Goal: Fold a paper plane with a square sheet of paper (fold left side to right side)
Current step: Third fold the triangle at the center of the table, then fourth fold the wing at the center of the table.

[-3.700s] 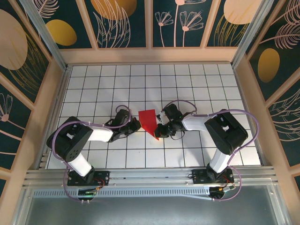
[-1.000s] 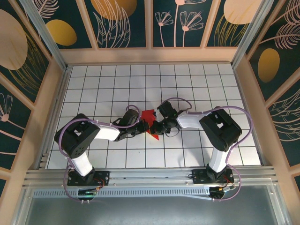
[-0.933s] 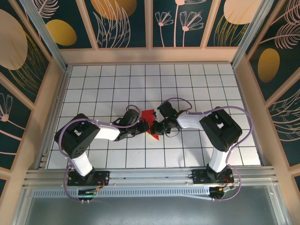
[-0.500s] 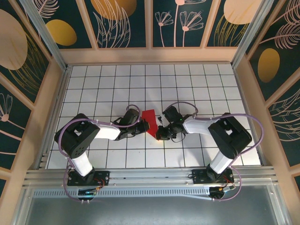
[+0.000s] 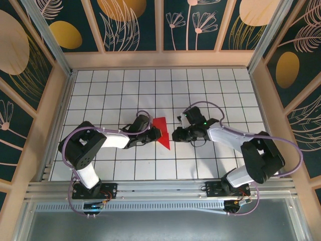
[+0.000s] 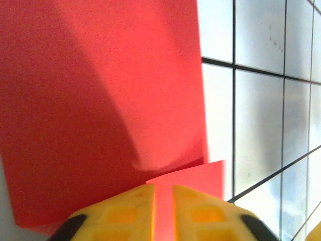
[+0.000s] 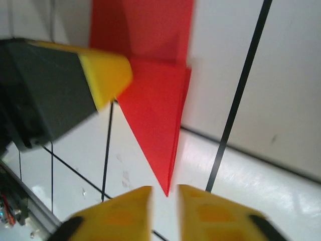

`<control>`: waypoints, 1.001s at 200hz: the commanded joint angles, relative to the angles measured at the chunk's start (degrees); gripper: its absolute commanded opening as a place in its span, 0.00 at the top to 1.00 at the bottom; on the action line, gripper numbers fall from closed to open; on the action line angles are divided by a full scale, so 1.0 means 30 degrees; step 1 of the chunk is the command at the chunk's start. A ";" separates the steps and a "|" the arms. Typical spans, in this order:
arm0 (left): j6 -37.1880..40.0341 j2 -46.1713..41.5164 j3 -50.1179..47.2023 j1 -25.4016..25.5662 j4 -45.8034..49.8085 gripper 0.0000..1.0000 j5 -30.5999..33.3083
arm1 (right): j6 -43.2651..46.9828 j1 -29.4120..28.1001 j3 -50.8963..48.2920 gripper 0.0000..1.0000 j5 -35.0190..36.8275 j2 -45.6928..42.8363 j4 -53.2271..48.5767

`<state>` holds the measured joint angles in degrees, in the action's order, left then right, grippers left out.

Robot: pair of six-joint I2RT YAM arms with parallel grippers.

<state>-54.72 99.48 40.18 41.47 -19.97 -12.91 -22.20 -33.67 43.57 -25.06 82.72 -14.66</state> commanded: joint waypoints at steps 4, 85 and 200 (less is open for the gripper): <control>0.0790 -0.1664 0.1440 -0.0320 0.1704 0.74 0.0569 | 0.1691 0.0932 -0.0029 0.67 0.0311 -0.0576 0.2105; 0.0498 -0.6723 -0.2356 -0.3290 0.2148 0.49 0.1382 | 0.3882 0.0882 -0.0539 0.54 -0.1979 0.2711 0.6867; -0.1153 -0.5734 -0.3715 -0.3569 -0.0801 0.39 -0.0299 | 0.3555 0.0032 -0.0528 1.00 -0.2286 0.3800 0.7834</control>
<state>-56.80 80.20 28.27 31.42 -18.94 -11.20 -11.86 -33.47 42.57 -31.79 96.49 8.21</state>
